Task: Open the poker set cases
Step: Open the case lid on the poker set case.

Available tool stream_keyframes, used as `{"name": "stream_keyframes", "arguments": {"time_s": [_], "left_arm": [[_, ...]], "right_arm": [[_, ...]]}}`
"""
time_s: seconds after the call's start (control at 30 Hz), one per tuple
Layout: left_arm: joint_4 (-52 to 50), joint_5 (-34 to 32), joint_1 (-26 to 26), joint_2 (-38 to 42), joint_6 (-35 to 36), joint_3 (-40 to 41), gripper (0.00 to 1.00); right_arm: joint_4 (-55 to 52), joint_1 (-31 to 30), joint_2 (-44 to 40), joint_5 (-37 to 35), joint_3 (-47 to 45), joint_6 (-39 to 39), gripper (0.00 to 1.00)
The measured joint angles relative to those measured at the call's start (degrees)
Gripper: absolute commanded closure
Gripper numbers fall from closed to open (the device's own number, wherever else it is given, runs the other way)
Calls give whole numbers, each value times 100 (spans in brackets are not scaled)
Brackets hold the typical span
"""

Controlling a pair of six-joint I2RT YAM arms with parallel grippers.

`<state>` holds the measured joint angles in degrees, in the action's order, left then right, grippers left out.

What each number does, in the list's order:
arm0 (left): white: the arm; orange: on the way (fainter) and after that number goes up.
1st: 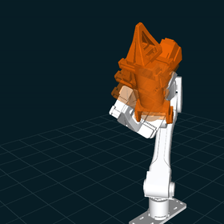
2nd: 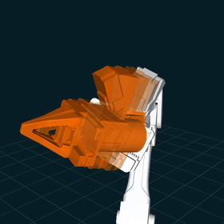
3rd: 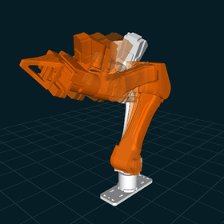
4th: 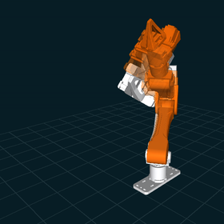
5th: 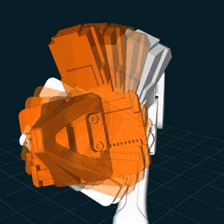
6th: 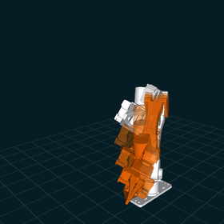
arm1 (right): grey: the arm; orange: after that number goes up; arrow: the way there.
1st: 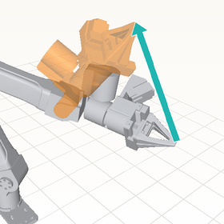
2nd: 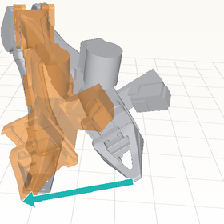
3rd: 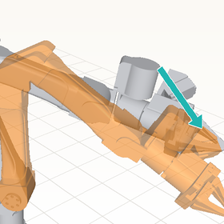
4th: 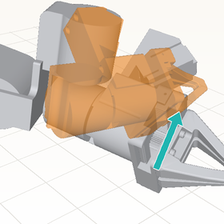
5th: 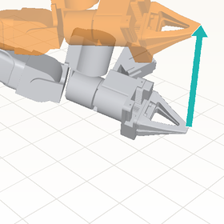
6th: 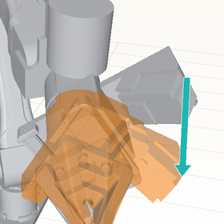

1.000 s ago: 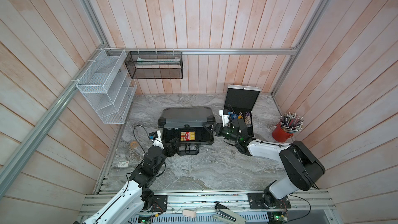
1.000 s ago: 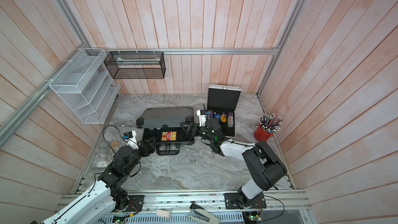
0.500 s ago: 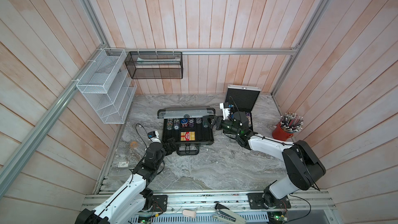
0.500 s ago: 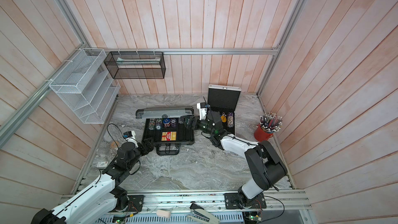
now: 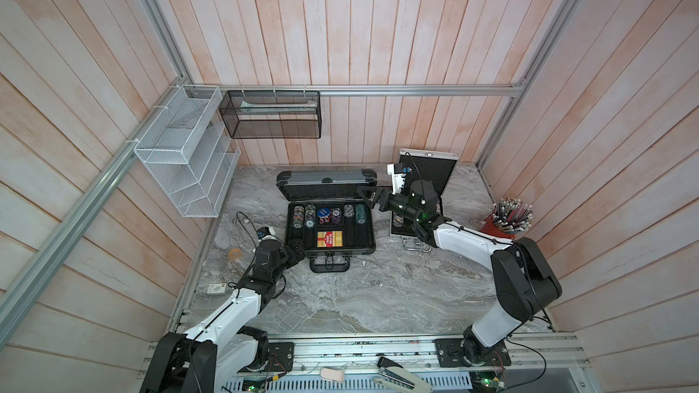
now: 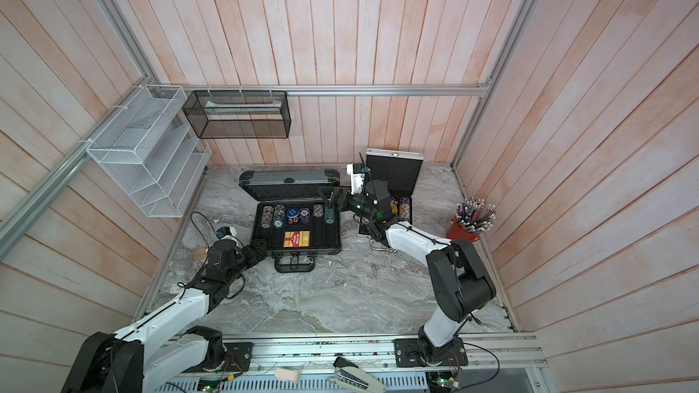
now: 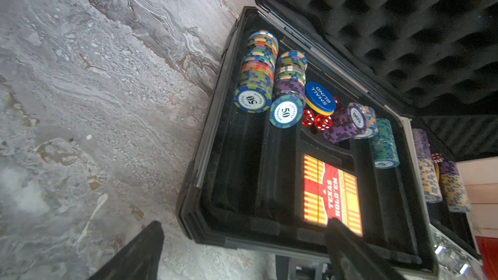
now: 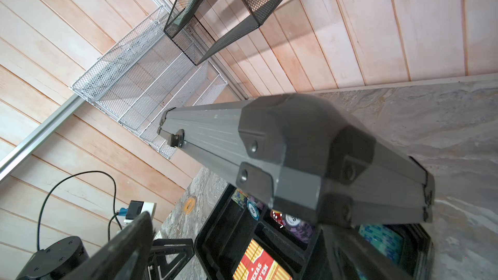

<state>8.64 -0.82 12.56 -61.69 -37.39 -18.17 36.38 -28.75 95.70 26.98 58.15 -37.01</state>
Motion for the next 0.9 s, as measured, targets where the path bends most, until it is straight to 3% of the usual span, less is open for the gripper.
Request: {"name": "stream_keyframes", "arguments": {"time_s": [0.63,0.9], "left_arm": [[293,560,-514,-1029,-66,-247,6],[380,640,-629,-1097,-105,-297,6]], "right_arm": [[164,474,935,61,1182,-52,2],[251,529,1016,173,1191,-68,1]]}}
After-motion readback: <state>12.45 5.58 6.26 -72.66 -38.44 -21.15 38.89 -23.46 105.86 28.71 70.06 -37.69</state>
